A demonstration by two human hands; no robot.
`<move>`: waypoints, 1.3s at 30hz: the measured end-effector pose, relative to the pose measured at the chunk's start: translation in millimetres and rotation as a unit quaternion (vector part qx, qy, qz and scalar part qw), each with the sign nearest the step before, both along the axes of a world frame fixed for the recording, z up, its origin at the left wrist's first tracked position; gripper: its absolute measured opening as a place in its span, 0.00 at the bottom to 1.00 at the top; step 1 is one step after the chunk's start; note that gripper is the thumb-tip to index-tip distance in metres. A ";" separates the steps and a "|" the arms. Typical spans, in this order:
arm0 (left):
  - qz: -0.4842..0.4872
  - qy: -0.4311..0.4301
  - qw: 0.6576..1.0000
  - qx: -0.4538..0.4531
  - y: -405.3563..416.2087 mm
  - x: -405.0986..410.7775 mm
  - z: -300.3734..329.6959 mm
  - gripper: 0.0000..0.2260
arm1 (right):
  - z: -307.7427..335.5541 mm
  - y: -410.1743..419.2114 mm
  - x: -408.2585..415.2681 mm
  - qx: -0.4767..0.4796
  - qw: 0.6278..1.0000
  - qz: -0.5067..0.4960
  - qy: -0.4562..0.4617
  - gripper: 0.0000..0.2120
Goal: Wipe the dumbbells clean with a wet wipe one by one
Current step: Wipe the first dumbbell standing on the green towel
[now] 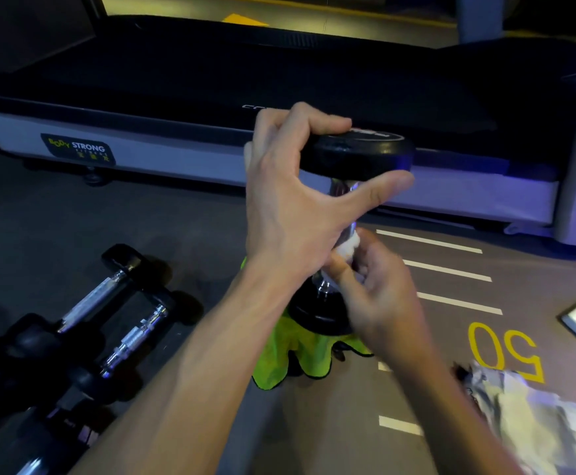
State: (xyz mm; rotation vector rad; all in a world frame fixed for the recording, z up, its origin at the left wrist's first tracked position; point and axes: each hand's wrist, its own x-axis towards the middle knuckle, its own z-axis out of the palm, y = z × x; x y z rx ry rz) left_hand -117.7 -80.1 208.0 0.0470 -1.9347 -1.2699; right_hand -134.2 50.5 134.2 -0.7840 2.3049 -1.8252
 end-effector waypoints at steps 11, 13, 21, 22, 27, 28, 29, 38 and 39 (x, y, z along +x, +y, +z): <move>-0.097 -0.064 0.993 -0.012 -16.3 5.2 2.3 0.13 | 22.1 15.5 -30.5 -0.035 0.985 0.123 -0.112 0.14; -0.127 -0.075 0.989 -0.010 -27.3 3.9 1.2 0.12 | 18.4 14.2 -32.1 -0.072 0.976 0.142 -0.147 0.16; -0.109 -0.053 0.992 -0.028 -28.9 1.7 4.4 0.10 | 7.3 10.2 -18.8 -0.051 0.987 0.114 -0.099 0.13; -0.103 -0.050 0.993 -0.030 -26.4 1.3 4.9 0.11 | 6.8 11.3 -16.5 -0.042 0.990 0.097 -0.091 0.13; -0.028 -0.027 0.999 -0.036 -8.4 0.2 6.4 0.12 | 2.3 4.0 8.6 0.077 0.990 -0.108 0.038 0.12; -0.004 -0.023 0.999 -0.040 -5.4 0.4 6.5 0.12 | 4.4 0.4 14.1 0.106 0.981 -0.150 0.065 0.11; 0.013 -0.020 0.999 -0.044 -3.2 1.1 6.8 0.12 | 8.7 -1.9 18.2 0.116 0.976 -0.168 0.076 0.11; 0.019 -0.023 0.998 -0.053 -8.0 3.3 7.5 0.13 | 38.8 18.9 22.7 0.013 0.995 -0.004 -0.099 0.09; 0.019 -0.023 0.998 -0.053 -7.5 3.2 7.5 0.13 | 35.3 15.5 22.5 0.010 0.996 -0.024 -0.082 0.09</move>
